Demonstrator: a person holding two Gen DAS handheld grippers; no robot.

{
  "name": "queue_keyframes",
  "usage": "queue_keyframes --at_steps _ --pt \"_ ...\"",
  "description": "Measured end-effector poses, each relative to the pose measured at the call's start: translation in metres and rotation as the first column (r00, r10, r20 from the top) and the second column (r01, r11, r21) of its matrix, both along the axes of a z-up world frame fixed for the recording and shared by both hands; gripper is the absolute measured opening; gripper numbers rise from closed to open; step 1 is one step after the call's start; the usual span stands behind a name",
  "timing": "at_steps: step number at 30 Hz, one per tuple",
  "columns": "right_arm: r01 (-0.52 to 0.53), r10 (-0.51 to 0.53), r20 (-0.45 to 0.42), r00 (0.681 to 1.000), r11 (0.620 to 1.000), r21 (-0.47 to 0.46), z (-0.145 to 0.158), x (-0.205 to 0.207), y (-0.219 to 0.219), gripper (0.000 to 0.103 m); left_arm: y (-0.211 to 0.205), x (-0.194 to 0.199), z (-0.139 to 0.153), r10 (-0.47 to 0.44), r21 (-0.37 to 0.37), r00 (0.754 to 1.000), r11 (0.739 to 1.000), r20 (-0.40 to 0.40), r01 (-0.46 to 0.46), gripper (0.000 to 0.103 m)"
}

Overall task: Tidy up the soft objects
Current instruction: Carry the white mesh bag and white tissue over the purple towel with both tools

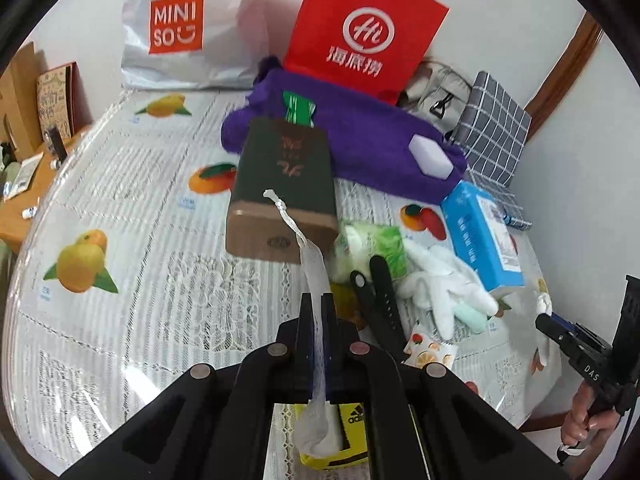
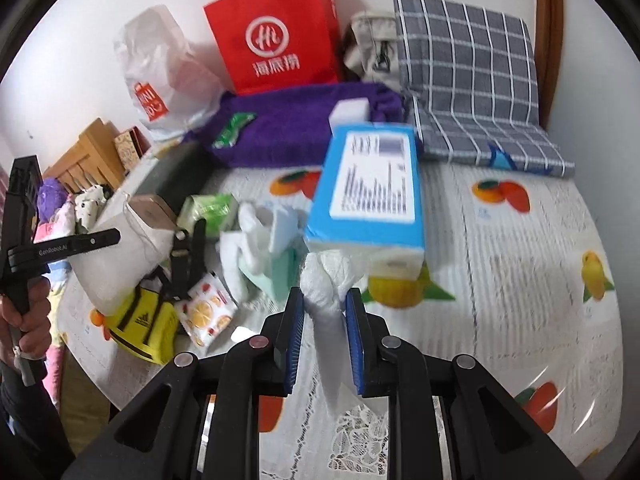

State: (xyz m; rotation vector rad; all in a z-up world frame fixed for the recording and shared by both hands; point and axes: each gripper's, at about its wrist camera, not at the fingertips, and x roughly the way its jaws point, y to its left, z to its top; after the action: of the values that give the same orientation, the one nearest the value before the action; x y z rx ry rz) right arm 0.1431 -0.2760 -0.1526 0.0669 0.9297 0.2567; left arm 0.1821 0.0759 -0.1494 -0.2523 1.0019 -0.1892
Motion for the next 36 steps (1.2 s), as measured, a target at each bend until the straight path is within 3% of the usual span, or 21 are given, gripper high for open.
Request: queue_keyframes --at_steps 19,36 --pt "-0.087 0.088 0.125 0.988 0.996 -0.016 0.078 0.05 0.02 0.021 -0.002 0.029 0.072 0.004 -0.004 0.991 1.0 0.133 -0.003 0.003" --pt "-0.088 0.082 0.158 0.984 0.996 0.031 0.096 0.13 0.037 0.021 -0.024 0.099 0.107 -0.014 0.023 0.983 1.0 0.184 0.01 0.003"
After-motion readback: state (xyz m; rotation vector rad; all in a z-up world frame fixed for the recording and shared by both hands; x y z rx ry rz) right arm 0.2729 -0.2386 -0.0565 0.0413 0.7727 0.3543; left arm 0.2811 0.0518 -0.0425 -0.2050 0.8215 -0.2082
